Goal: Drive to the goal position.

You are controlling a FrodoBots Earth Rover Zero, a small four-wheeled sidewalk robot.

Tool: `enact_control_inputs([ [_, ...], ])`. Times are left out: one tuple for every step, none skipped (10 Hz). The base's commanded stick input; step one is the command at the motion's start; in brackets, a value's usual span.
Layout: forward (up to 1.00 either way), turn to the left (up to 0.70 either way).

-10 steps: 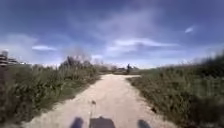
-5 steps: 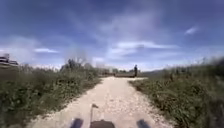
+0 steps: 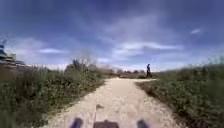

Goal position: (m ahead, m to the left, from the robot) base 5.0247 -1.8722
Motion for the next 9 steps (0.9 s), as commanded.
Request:
enact_control_inputs([
  [1.0,-0.06],
  [1.0,-0.11],
  [1.0,-0.35],
  [1.0,-0.14],
  [1.0,0.0],
  [1.0,0.0],
  [1.0,-0.28],
  [1.0,-0.08],
  [1.0,0.0],
])
